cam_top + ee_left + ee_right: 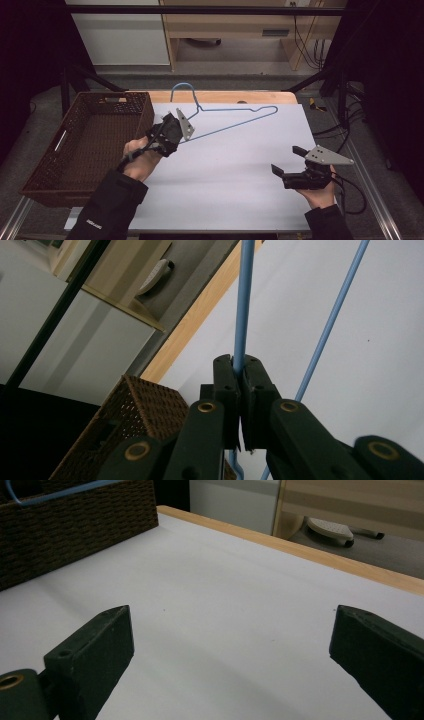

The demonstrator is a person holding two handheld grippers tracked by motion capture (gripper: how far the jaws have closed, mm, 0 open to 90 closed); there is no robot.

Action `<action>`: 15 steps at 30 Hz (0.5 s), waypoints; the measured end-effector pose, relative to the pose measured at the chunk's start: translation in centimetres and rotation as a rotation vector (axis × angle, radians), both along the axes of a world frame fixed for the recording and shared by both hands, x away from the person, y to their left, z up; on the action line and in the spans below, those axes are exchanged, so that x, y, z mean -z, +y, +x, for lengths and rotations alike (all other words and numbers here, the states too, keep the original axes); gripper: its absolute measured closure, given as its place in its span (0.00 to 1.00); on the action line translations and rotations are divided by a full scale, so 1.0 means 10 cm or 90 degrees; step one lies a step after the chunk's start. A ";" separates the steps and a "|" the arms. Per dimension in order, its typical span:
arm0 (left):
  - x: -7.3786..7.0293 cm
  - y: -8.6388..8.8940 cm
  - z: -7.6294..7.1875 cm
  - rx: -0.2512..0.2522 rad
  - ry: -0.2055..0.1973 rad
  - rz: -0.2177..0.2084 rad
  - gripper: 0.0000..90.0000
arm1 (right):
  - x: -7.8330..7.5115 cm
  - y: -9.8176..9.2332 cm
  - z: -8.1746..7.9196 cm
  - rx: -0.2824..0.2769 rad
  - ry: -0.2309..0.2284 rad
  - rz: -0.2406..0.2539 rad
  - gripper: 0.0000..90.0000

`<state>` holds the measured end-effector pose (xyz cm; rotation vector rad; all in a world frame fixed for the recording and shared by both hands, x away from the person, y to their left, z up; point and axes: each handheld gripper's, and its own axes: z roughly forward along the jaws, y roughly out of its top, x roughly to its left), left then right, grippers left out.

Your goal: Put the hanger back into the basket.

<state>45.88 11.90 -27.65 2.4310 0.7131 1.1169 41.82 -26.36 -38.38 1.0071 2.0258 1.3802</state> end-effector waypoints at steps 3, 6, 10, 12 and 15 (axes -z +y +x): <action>-0.11 0.13 0.03 -0.006 0.022 -0.014 0.97 | 0.01 -0.01 0.00 0.003 0.001 0.000 0.05; -0.19 0.28 0.06 -0.018 0.037 -0.022 0.97 | 0.02 -0.01 0.00 0.001 0.002 0.001 0.05; -0.25 0.50 0.11 -0.048 0.056 -0.034 0.97 | 0.03 0.00 0.00 0.000 0.003 -0.002 0.05; -0.26 0.62 0.12 -0.066 0.057 -0.039 0.97 | 0.03 0.01 0.00 0.002 0.005 -0.001 0.04; -0.28 0.82 0.14 -0.097 0.057 -0.052 0.97 | 0.04 0.01 0.00 0.002 0.009 0.001 0.04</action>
